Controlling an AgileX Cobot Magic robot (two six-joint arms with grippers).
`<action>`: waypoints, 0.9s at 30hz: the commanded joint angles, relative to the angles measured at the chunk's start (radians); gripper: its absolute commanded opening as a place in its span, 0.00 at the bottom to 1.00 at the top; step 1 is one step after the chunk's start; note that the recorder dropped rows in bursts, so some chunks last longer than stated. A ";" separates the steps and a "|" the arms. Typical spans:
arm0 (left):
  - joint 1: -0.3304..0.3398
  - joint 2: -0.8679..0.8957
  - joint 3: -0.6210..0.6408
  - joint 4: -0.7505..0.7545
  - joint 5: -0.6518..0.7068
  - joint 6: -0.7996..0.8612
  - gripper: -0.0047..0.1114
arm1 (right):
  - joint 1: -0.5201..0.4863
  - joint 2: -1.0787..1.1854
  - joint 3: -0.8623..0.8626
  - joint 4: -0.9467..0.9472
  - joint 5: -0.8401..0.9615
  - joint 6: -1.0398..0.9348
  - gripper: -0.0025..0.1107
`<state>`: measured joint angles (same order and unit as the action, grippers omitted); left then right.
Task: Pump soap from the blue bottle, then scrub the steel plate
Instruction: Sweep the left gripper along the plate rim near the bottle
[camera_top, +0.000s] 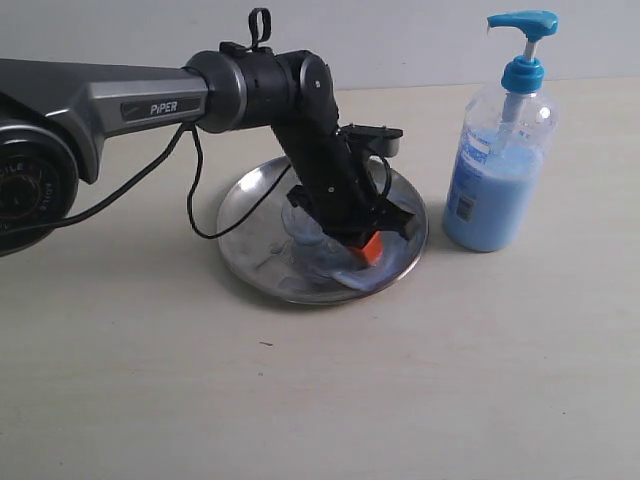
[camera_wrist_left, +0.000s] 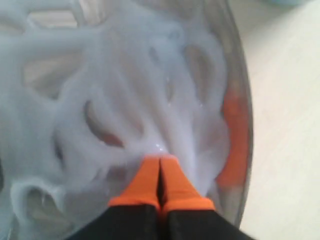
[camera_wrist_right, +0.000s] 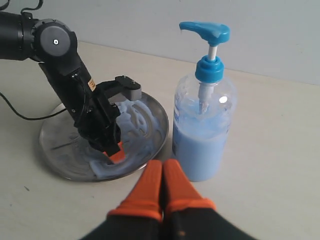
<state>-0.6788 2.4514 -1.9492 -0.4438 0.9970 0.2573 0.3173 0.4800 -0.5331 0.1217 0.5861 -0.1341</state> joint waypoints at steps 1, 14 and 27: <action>0.002 0.021 0.008 -0.053 -0.124 0.004 0.04 | -0.003 -0.004 0.002 0.009 -0.017 0.003 0.02; 0.000 0.039 0.008 -0.110 -0.395 0.004 0.04 | -0.003 -0.004 0.002 0.009 -0.017 0.003 0.02; 0.002 0.038 0.008 -0.084 -0.045 0.004 0.04 | -0.003 -0.004 0.002 0.008 -0.013 0.003 0.02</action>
<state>-0.6788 2.4837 -1.9472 -0.5765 0.8822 0.2573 0.3173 0.4800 -0.5331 0.1255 0.5861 -0.1341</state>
